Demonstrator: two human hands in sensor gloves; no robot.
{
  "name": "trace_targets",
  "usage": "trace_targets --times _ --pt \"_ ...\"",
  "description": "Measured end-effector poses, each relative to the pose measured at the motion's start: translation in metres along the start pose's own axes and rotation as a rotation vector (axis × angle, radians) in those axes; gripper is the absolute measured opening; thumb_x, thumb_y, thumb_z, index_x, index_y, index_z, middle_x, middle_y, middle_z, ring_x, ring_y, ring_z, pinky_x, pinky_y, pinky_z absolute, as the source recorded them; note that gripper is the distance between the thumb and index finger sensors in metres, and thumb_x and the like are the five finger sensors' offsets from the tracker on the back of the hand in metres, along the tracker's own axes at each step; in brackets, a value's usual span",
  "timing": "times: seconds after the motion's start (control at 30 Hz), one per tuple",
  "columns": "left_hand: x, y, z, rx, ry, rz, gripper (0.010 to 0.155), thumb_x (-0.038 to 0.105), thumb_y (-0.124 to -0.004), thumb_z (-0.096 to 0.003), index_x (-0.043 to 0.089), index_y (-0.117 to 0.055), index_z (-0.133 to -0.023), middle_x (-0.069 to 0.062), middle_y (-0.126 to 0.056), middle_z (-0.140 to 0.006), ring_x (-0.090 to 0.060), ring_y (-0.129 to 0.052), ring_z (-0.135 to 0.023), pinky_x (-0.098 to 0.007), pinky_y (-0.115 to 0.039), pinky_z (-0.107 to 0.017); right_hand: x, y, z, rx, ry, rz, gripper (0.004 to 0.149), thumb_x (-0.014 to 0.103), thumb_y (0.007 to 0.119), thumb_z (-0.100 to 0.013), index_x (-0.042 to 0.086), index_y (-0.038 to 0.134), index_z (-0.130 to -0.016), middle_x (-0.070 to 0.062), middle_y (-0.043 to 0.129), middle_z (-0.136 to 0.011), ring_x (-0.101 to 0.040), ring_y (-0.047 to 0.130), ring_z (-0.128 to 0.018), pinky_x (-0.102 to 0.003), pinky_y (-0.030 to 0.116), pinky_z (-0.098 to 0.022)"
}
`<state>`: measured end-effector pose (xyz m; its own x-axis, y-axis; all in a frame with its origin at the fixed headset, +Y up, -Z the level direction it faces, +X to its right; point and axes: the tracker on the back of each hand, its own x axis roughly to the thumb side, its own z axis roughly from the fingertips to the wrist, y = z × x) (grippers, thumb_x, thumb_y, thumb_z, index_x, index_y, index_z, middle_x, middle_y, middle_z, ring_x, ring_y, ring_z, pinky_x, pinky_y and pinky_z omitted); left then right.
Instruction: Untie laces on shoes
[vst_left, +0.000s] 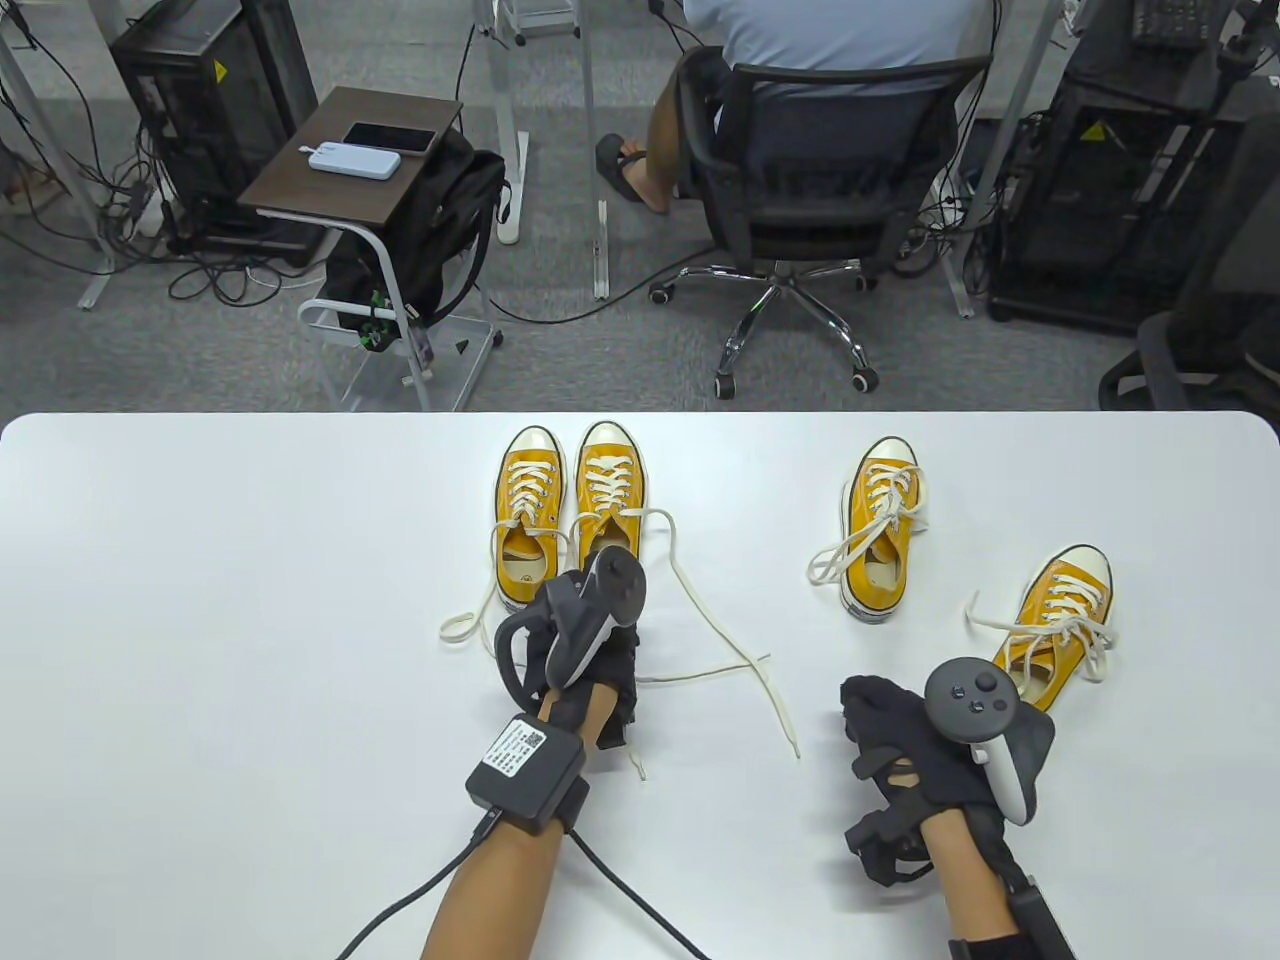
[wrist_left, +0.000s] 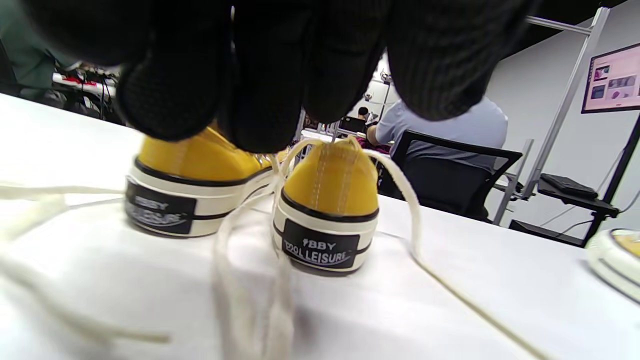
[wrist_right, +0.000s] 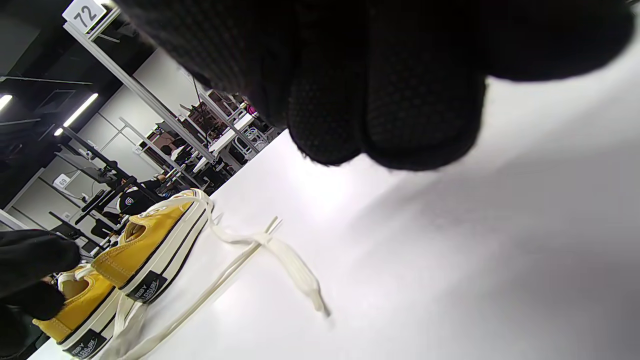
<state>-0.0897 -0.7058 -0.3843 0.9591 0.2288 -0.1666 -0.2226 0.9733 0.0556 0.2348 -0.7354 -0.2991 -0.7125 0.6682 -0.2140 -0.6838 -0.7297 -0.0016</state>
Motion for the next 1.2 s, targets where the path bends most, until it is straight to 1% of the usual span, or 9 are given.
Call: trace_targets --times 0.23,0.33,0.43,0.53,0.6,0.73,0.9,1.1,1.2 --pt "-0.032 0.031 0.057 -0.139 0.023 0.014 0.065 0.060 -0.070 -0.0473 0.031 -0.076 -0.105 -0.014 -0.086 -0.097 -0.044 -0.087 -0.082 -0.056 -0.075 -0.056 0.000 0.009 0.001 0.025 -0.005 0.027 0.045 0.035 0.080 -0.046 0.013 0.084 -0.084 -0.017 0.097 -0.070 -0.037 0.099 -0.039 -0.050 0.083 -0.026" --pt "-0.044 0.033 0.076 -0.135 -0.003 0.100 0.064 0.059 -0.070 -0.0472 0.030 -0.076 -0.104 -0.015 -0.085 -0.099 -0.046 -0.084 -0.085 -0.058 -0.073 -0.058 0.000 0.014 0.000 0.038 -0.002 0.042 0.045 0.036 0.080 -0.046 0.013 0.084 -0.084 -0.017 0.097 -0.070 -0.037 0.099 -0.039 -0.050 0.083 -0.026" --pt "-0.049 0.026 0.090 -0.182 -0.087 0.189 0.064 0.058 -0.071 -0.0473 0.030 -0.076 -0.105 -0.017 -0.081 -0.102 -0.048 -0.079 -0.090 -0.061 -0.069 -0.062 0.001 0.017 0.001 0.043 -0.007 0.059 0.045 0.036 0.080 -0.046 0.013 0.084 -0.084 -0.017 0.098 -0.070 -0.037 0.099 -0.039 -0.050 0.083 -0.026" --pt "-0.051 0.017 0.097 -0.195 -0.168 0.234 0.064 0.058 -0.071 -0.0473 0.030 -0.076 -0.104 -0.016 -0.079 -0.104 -0.048 -0.076 -0.093 -0.062 -0.068 -0.063 0.002 0.017 0.002 0.038 -0.013 0.068 0.045 0.036 0.081 -0.046 0.013 0.084 -0.084 -0.017 0.098 -0.069 -0.037 0.099 -0.039 -0.050 0.083 -0.026" --pt "-0.053 0.007 0.098 -0.148 -0.235 0.269 0.062 0.057 -0.072 -0.0469 0.030 -0.078 -0.103 -0.017 -0.081 -0.102 -0.047 -0.079 -0.090 -0.061 -0.069 -0.062 0.003 0.016 0.003 0.028 -0.023 0.085 0.045 0.037 0.081 -0.046 0.013 0.084 -0.084 -0.017 0.098 -0.069 -0.037 0.099 -0.039 -0.050 0.083 -0.026" --pt "-0.057 0.001 0.094 -0.229 -0.248 0.289 0.063 0.056 -0.072 -0.0468 0.029 -0.078 -0.103 -0.018 -0.079 -0.103 -0.048 -0.077 -0.091 -0.062 -0.068 -0.062 0.015 0.013 0.004 0.011 -0.059 0.111 0.047 0.037 0.081 -0.046 0.013 0.083 -0.085 -0.018 0.097 -0.071 -0.038 0.099 -0.040 -0.051 0.082 -0.027" --pt "-0.062 0.003 0.095 -0.240 -0.244 0.320 0.063 0.056 -0.071 -0.0470 0.028 -0.078 -0.103 -0.018 -0.080 -0.103 -0.049 -0.077 -0.091 -0.063 -0.067 -0.063 0.041 -0.005 -0.005 -0.083 -0.101 0.236 0.050 0.039 0.082 -0.045 0.014 0.081 -0.088 -0.018 0.096 -0.074 -0.039 0.098 -0.043 -0.052 0.082 -0.029" --pt "-0.072 0.003 0.098 -0.262 -0.224 0.357 0.063 0.056 -0.071 -0.0472 0.028 -0.078 -0.103 -0.018 -0.080 -0.103 -0.049 -0.077 -0.090 -0.062 -0.068 -0.062 0.071 -0.037 -0.035 -0.188 -0.106 0.399 0.057 0.044 0.082 -0.044 0.015 0.075 -0.093 -0.017 0.092 -0.078 -0.039 0.096 -0.047 -0.052 0.081 -0.032" --pt "-0.077 0.003 0.097 -0.275 -0.206 0.383 0.063 0.056 -0.071 -0.0473 0.027 -0.078 -0.103 -0.019 -0.080 -0.102 -0.049 -0.077 -0.090 -0.063 -0.068 -0.062 0.076 -0.045 -0.056 -0.214 -0.075 0.494 0.063 0.047 0.082 -0.043 0.017 0.070 -0.097 -0.017 0.089 -0.082 -0.039 0.094 -0.051 -0.052 0.080 -0.034"
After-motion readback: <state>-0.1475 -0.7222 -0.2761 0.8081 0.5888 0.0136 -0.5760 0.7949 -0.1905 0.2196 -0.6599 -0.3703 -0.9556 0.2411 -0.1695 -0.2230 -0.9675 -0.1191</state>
